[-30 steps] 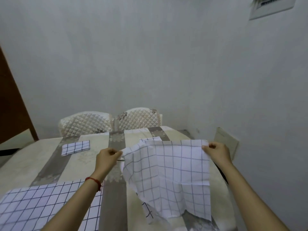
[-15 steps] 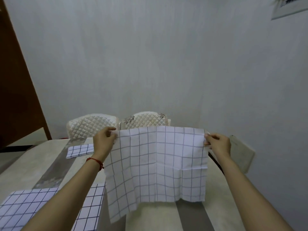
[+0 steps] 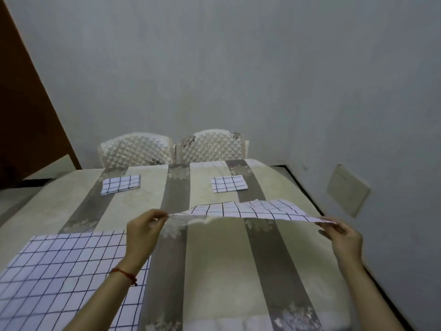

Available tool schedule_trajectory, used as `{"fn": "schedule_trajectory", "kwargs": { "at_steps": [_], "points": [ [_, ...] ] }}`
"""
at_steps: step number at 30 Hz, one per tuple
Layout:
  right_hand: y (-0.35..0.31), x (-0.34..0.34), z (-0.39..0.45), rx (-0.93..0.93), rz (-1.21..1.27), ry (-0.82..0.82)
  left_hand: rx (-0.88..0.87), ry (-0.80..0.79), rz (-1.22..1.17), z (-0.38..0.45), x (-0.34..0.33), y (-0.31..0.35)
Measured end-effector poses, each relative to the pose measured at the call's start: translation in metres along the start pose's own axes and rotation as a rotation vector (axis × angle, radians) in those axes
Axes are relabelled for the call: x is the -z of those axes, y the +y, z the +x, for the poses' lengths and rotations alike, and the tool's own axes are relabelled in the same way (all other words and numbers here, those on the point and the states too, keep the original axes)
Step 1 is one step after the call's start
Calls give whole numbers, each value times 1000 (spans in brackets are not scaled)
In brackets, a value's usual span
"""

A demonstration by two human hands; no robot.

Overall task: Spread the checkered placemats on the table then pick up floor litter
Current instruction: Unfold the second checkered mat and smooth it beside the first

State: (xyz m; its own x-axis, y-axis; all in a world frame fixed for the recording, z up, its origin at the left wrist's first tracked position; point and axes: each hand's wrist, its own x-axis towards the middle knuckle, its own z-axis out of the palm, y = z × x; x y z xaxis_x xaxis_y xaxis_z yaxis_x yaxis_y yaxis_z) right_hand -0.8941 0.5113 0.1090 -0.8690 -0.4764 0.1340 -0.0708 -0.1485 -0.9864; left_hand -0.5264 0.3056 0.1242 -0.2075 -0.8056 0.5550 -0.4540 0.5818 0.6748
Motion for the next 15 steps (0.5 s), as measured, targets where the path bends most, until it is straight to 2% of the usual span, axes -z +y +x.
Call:
{"fn": "schedule_trajectory", "kwargs": {
  "at_steps": [3,8,15],
  "points": [
    [35,15,-8,-89,-91,-33,80,-112,32,-38,-12,-21],
    [77,27,-14,-196,-319,-68,165,-200,129,-83,-24,-38],
    [120,42,-27,-336,-456,-141,292,-354,231,-129,-36,-52]
  ]
}}
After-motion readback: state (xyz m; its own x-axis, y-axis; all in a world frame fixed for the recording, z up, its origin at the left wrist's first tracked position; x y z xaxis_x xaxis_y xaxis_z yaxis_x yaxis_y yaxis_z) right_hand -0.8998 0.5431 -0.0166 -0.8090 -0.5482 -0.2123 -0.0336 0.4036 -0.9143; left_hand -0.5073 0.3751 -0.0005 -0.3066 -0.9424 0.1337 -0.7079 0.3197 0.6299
